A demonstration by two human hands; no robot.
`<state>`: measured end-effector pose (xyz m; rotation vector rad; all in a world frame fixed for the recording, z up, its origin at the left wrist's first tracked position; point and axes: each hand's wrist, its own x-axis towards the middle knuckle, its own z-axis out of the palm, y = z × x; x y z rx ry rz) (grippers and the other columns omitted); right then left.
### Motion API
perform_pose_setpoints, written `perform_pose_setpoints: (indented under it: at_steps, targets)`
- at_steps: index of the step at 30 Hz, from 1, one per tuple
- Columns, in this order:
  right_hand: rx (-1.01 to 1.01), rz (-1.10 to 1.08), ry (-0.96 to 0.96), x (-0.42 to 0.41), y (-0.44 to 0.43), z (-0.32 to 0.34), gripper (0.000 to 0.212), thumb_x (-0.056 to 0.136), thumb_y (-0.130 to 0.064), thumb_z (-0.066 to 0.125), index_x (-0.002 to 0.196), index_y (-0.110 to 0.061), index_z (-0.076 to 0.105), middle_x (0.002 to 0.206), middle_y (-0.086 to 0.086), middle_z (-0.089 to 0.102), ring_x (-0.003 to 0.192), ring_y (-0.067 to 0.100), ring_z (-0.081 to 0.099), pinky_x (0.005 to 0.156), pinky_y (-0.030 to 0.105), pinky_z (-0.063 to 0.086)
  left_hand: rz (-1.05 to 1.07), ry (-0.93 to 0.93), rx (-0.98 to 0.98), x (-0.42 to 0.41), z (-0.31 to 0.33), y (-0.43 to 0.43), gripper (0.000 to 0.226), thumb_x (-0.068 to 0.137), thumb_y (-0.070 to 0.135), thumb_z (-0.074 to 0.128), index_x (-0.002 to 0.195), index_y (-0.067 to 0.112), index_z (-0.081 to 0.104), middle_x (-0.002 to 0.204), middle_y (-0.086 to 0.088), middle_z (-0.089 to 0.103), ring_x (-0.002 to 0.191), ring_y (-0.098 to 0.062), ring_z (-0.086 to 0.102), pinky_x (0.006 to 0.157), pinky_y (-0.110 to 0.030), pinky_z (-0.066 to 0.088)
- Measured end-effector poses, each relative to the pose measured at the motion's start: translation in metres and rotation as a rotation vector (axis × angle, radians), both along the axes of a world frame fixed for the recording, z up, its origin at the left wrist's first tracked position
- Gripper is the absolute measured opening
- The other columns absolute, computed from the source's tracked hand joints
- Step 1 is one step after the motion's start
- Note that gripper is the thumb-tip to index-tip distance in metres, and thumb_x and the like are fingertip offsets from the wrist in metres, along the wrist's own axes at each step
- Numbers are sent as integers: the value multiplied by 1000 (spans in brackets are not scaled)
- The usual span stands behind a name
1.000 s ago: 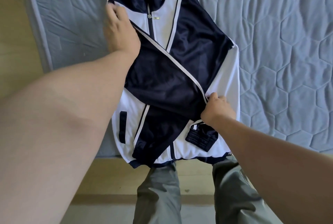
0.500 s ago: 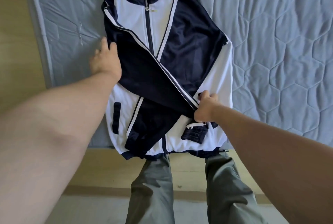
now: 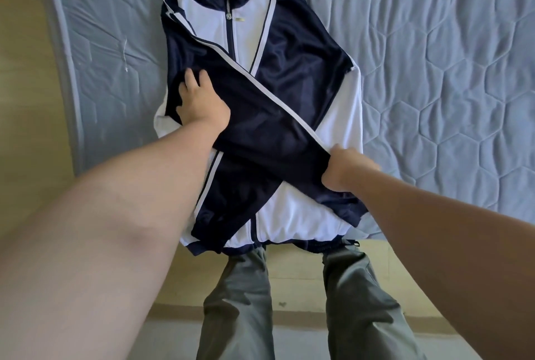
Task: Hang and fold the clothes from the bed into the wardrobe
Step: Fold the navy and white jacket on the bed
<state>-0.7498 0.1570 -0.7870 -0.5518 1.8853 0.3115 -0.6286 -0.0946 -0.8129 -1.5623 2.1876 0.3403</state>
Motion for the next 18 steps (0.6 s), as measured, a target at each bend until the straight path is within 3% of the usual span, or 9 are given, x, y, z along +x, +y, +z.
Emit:
perform_pose_setpoints:
  at_steps: [3,6,8,9,12,15,18]
  targets:
    - [8,61,-113,6,1,-4,43,78,-14,48,120,-12,40,96,7,45,88,32,52,75,37,50,22,-4,18,4,4,-10,66,91,14,54,150,22,27,165,-6,5,148,-28,17,105,-57,38]
    - [-3,147,-155,11,2,-7,9,79,-9,49,87,-10,51,79,5,50,81,31,56,74,34,53,38,9,39,9,7,-21,66,89,13,55,149,23,29,165,-5,6,147,-27,18,107,-57,37]
    - [37,111,-133,13,3,-8,9,77,-8,52,80,-14,47,84,5,50,84,32,55,84,40,55,33,27,55,12,8,-26,67,87,11,55,148,24,30,165,-4,9,147,-27,18,108,-55,37]
    - [59,86,-103,14,3,-7,14,77,-8,54,88,-15,49,90,5,50,89,32,55,84,41,53,29,33,66,13,7,-29,67,86,10,54,148,25,31,164,-3,10,146,-27,19,107,-54,38]
    - [6,79,169,21,-8,-2,44,83,-14,55,125,-16,43,121,9,46,116,31,49,87,40,45,30,58,92,16,6,-37,66,85,9,53,146,25,34,160,-3,19,142,-27,26,105,-51,40]
    - [-265,52,455,14,-44,1,43,83,-17,58,123,-14,40,122,11,45,111,30,49,77,37,37,55,104,-30,9,7,-44,47,86,12,54,132,18,47,143,-6,39,126,-31,44,101,-49,42]
    - [-516,-170,584,-11,-104,-4,38,84,-12,54,120,-12,43,127,12,43,112,33,49,80,38,37,178,241,-212,-8,8,-61,32,89,13,53,121,11,51,131,-10,48,111,-35,56,90,-47,47]
